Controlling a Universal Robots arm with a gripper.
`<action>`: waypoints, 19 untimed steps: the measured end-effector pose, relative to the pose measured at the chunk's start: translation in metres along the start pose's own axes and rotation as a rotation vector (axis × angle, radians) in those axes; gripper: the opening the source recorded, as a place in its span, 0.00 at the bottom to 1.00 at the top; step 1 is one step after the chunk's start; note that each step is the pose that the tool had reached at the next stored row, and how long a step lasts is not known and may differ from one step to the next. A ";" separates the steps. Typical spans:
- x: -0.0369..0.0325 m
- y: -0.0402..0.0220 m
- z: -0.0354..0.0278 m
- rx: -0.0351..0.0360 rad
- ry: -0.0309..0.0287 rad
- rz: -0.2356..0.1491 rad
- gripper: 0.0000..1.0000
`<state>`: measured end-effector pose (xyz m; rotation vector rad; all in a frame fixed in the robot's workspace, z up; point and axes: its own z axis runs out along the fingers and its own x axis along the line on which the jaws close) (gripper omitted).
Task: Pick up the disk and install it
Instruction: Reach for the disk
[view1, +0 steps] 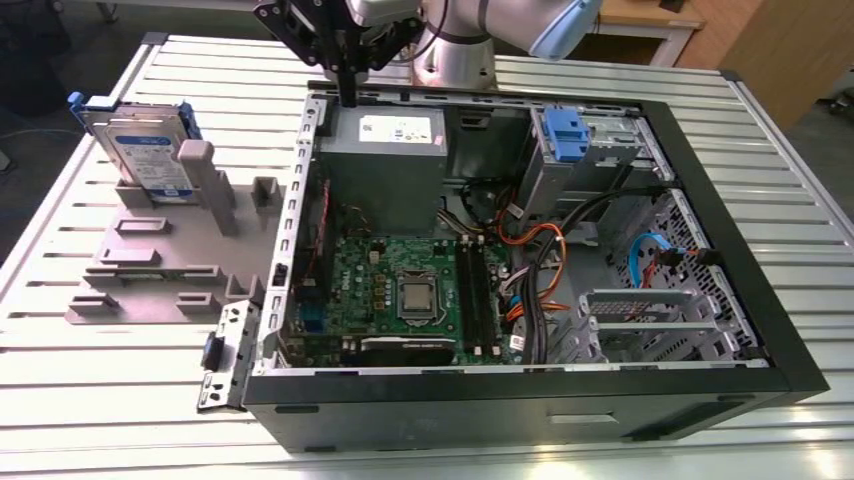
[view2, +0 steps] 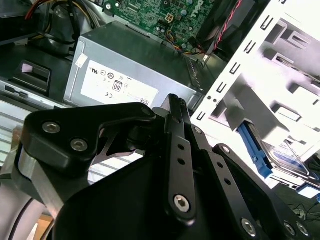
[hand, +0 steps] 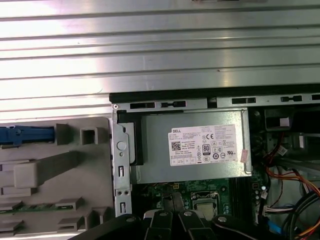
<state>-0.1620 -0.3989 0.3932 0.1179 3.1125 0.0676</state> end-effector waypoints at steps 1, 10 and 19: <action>0.0002 0.0000 0.0000 0.0000 0.0000 0.000 0.11; 0.0022 -0.0002 -0.0001 0.0001 0.0001 0.000 0.11; 0.0047 -0.0003 -0.0001 0.0001 0.0000 0.000 0.11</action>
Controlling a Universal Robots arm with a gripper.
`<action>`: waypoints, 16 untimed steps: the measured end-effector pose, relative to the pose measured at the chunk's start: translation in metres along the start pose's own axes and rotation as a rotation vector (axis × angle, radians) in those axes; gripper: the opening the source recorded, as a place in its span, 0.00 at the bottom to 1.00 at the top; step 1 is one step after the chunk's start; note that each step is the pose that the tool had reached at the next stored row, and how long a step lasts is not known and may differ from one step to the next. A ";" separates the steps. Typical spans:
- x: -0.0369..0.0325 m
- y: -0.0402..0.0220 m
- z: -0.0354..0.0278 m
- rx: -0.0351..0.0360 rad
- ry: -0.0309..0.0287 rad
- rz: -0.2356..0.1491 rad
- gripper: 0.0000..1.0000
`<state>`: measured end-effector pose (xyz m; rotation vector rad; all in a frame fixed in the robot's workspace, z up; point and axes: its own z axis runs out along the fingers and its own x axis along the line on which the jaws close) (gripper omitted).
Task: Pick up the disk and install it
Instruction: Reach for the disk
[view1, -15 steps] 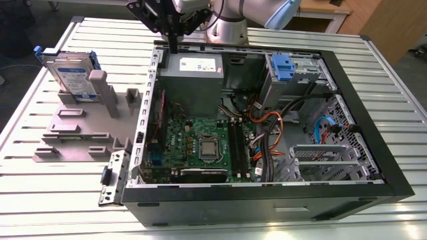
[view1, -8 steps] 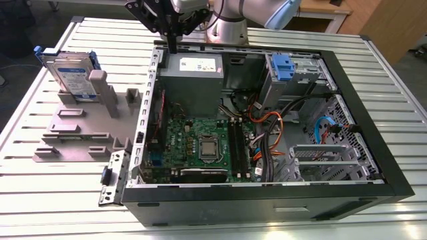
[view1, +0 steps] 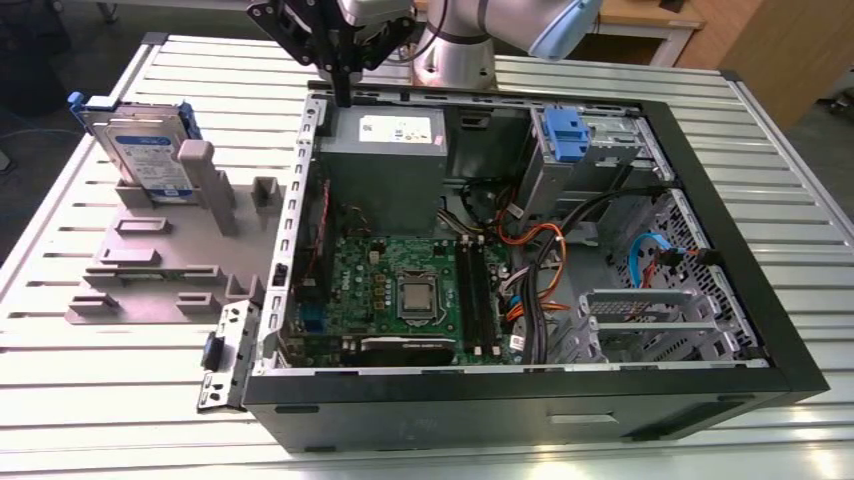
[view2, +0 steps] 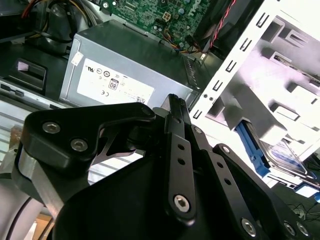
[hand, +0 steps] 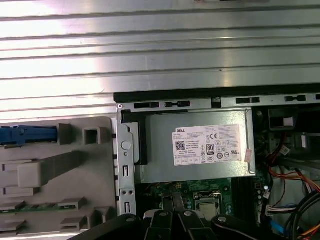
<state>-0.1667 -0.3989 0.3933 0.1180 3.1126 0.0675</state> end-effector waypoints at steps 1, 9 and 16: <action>0.0003 0.0000 0.0000 -0.0001 0.0000 0.000 0.11; 0.0023 -0.0002 -0.0001 0.0000 0.0000 0.000 0.11; 0.0042 -0.0003 -0.0001 -0.0001 -0.0001 0.000 0.11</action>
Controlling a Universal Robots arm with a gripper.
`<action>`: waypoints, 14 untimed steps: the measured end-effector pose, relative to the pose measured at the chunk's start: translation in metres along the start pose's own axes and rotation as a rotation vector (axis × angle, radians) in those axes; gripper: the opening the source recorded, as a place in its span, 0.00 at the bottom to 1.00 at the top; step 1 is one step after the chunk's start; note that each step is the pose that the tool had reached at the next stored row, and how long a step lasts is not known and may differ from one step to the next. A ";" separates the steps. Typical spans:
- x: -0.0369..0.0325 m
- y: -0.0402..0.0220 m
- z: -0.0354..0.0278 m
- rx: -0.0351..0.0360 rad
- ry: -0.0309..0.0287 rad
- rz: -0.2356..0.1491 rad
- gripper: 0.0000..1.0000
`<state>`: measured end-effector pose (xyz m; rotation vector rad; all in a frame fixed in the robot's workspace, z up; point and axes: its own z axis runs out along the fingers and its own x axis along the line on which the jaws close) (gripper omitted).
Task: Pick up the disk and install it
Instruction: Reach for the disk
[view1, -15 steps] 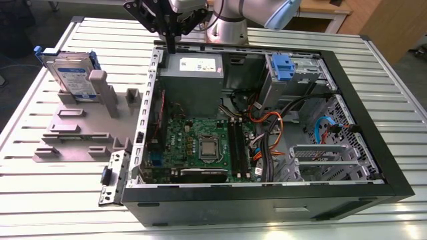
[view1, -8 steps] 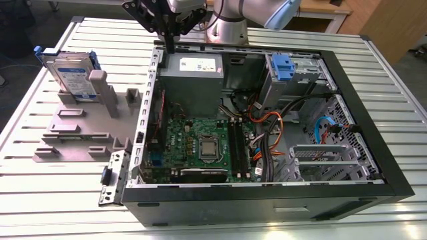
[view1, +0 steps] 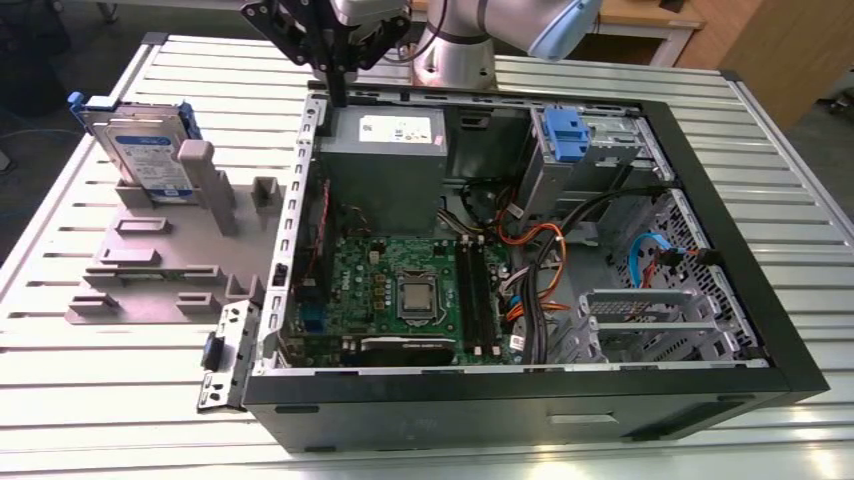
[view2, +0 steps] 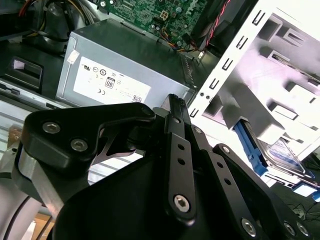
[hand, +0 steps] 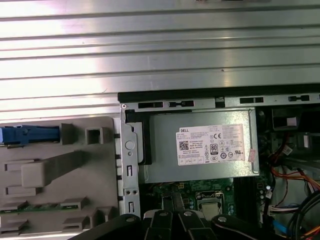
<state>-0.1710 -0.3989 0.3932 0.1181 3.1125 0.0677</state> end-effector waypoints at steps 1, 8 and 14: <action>0.0003 0.0000 0.0000 0.0001 0.0000 0.000 0.11; 0.0140 -0.0011 -0.0004 0.0001 0.0000 0.000 0.11; 0.0152 -0.0011 -0.0004 0.0001 0.0000 0.000 0.11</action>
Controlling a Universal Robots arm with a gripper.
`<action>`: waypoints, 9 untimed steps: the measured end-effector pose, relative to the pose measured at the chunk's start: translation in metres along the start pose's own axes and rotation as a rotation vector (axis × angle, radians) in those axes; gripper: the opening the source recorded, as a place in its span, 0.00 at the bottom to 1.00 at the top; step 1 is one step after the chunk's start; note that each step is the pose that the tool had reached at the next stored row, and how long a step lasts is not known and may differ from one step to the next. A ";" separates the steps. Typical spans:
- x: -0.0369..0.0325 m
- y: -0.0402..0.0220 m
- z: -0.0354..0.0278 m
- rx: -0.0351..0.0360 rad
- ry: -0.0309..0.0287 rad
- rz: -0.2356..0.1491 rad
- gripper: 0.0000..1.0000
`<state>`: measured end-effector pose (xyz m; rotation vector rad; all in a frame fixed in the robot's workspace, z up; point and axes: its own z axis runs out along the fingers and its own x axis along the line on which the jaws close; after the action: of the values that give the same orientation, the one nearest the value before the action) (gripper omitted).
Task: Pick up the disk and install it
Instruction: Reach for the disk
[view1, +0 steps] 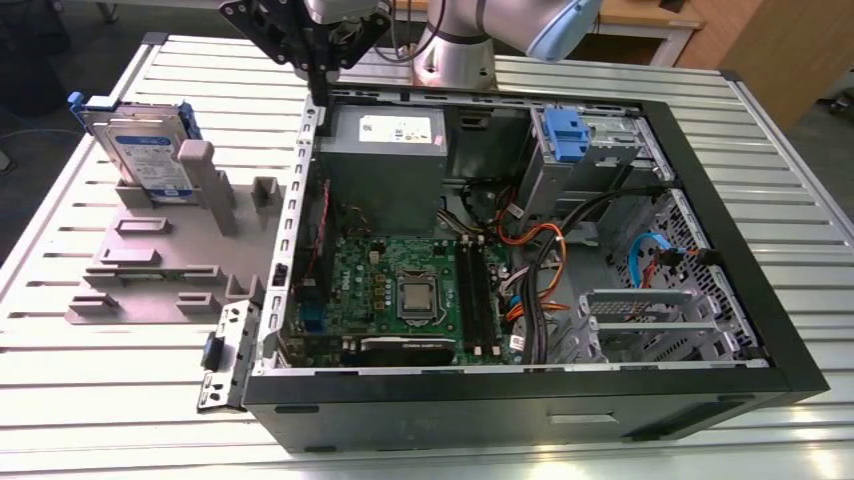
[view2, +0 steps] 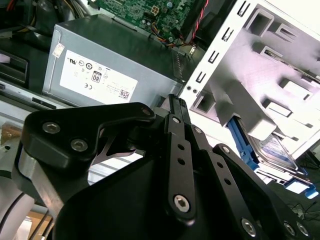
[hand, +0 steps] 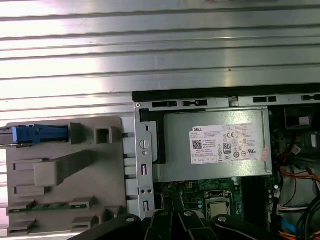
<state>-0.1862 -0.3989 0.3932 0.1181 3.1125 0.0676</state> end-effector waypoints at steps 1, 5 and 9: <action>0.0002 0.0000 0.0000 0.0000 0.0000 0.000 0.11; 0.0023 -0.0002 0.0000 -0.0001 0.0000 0.000 0.11; 0.0037 -0.0003 -0.0001 0.0000 0.0000 0.000 0.11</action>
<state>-0.1900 -0.3989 0.3932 0.1180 3.1126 0.0676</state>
